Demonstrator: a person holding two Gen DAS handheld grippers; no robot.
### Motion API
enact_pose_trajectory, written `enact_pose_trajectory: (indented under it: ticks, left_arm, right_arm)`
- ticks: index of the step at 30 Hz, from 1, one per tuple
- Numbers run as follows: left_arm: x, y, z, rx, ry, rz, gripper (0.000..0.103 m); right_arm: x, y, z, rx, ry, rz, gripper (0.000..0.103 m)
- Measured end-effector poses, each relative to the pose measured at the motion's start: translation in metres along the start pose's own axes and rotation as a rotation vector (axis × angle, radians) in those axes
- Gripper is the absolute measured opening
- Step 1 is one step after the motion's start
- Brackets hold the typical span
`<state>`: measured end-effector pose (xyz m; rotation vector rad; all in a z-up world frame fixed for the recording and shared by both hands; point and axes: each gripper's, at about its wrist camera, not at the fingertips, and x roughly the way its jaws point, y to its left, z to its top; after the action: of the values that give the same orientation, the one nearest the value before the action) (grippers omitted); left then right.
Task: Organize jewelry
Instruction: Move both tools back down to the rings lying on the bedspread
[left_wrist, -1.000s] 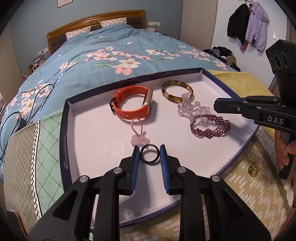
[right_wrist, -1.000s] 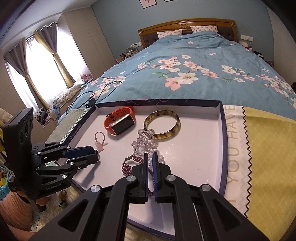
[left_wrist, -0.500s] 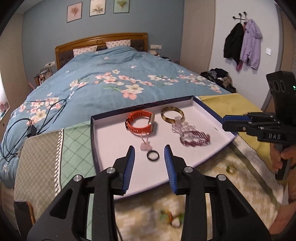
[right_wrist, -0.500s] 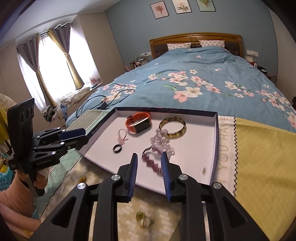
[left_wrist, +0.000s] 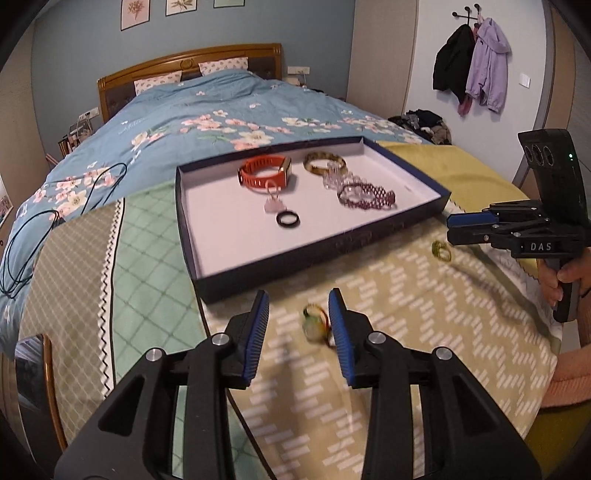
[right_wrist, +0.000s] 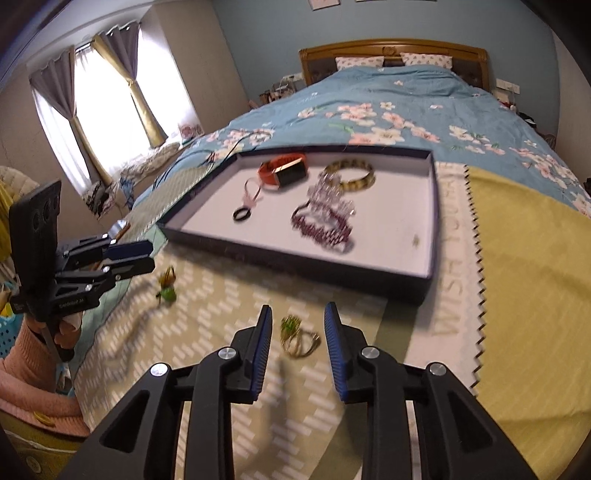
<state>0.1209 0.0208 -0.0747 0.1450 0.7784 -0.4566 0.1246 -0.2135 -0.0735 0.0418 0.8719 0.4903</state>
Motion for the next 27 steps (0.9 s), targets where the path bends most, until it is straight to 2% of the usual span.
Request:
enact_pose_trajectory:
  ticks: [3, 8, 19, 27]
  left_arm:
    - [0.001, 0.000, -0.004, -0.003, 0.012, -0.002, 0.033]
    - [0.002, 0.000, -0.008, -0.005, 0.024, -0.007, 0.033]
    - [0.002, -0.001, -0.010, 0.014, 0.045, -0.028, 0.033]
    - [0.010, -0.005, -0.008, 0.038, 0.072, -0.037, 0.033]
  right_arm:
    - [0.006, 0.005, -0.002, -0.014, 0.022, -0.006, 0.025]
    - [0.012, 0.005, -0.003, -0.018, 0.041, -0.016, 0.002]
    - [-0.009, 0.008, 0.002, -0.002, -0.034, 0.051, 0.001]
    - [-0.011, 0.013, 0.002, 0.005, -0.042, 0.077, 0.001]
